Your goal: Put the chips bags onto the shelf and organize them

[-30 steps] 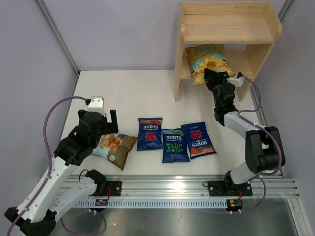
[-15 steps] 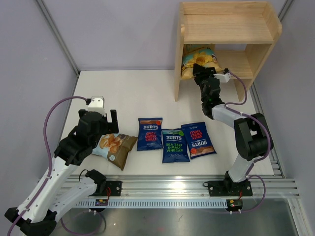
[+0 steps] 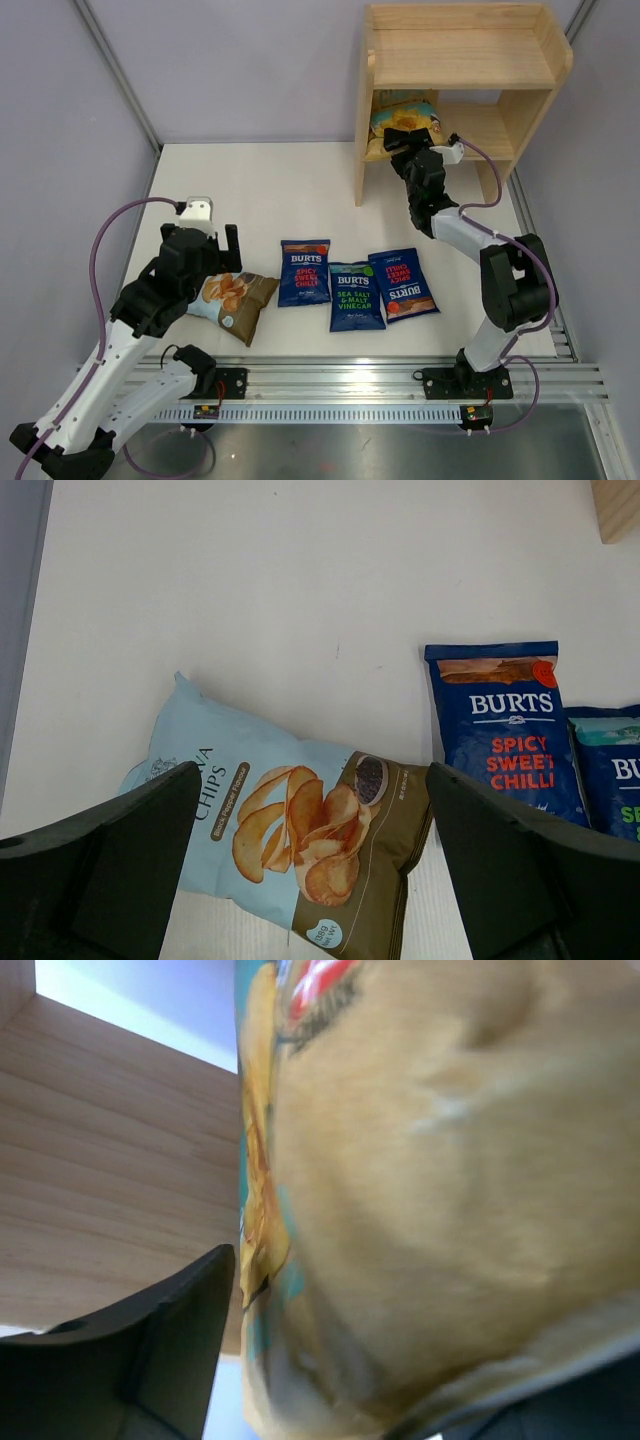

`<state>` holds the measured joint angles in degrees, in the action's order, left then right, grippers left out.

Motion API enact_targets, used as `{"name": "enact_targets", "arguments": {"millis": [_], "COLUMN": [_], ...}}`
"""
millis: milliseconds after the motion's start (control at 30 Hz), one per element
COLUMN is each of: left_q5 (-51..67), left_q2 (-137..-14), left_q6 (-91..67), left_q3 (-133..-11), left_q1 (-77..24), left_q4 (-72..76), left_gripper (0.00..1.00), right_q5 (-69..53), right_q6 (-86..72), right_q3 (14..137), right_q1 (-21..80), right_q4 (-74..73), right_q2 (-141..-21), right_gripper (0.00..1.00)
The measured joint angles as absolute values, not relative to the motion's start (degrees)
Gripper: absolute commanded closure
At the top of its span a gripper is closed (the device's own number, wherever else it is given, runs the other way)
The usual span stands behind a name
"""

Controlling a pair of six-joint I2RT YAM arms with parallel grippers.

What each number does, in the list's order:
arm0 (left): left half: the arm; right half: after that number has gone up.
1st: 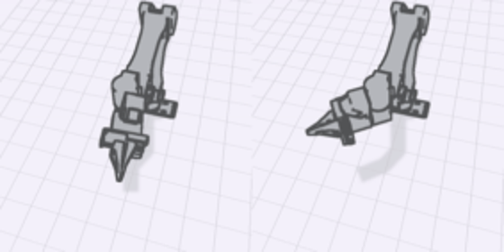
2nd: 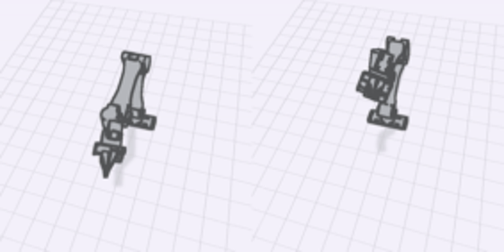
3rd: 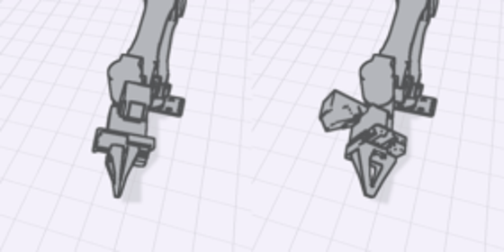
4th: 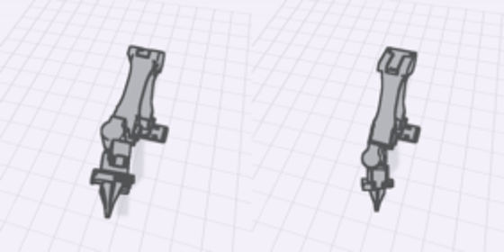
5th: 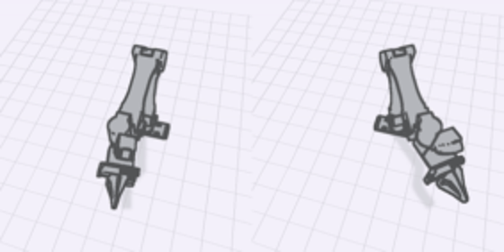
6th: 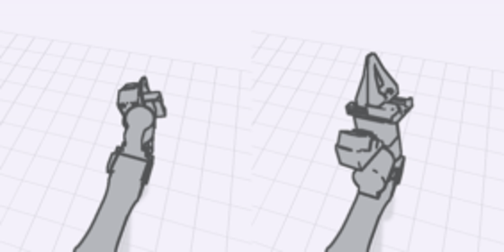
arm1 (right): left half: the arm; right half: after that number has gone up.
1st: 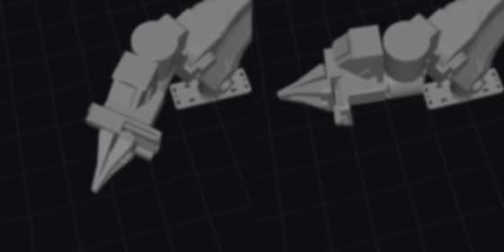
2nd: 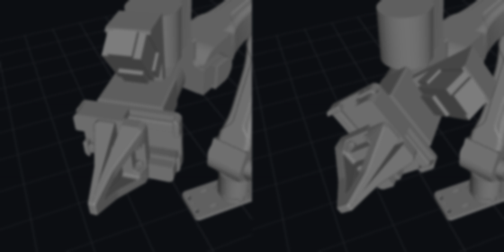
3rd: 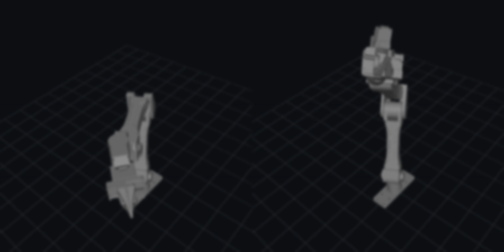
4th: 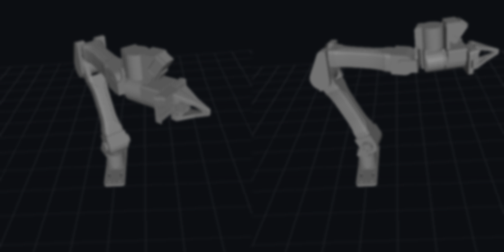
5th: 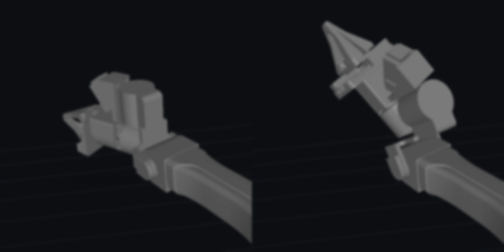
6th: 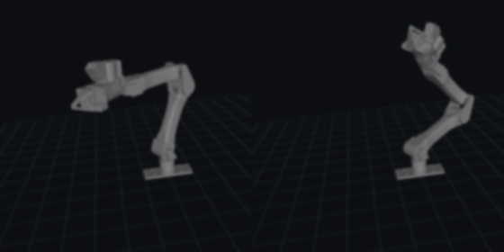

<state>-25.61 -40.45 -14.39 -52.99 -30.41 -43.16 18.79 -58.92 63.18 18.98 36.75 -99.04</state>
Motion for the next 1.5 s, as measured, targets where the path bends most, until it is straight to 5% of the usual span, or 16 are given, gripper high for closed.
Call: {"name": "enact_targets", "arguments": {"millis": [200,633,1100,1500], "left_q5": [-25.02,-24.18,-23.94,-23.81], "left_q2": [-40.45,-40.62,-41.39,-41.67], "left_q6": [-14.37,-14.33,-14.31,-14.06], "left_q3": [-52.97,-52.97,-52.97,-52.97], "left_q1": [-30.41,-30.37,-30.35,-30.30], "left_q4": [-43.16,-43.16,-43.18,-43.16], "left_gripper": [0.01,0.01,0.01,0.01], "right_q5": [14.20,0.58,-4.29,-9.21], "right_q6": [-57.84,-55.20,-56.40,-59.81], "right_q3": [65.49,65.82,63.16,68.25], "right_q1": [17.39,9.39,9.23,9.21], "right_q4": [25.54,12.19,13.06,14.70], "right_q2": [-95.26,-91.31,-89.69,-95.50], "right_gripper": [0.00,0.01,0.37,0.41]}}
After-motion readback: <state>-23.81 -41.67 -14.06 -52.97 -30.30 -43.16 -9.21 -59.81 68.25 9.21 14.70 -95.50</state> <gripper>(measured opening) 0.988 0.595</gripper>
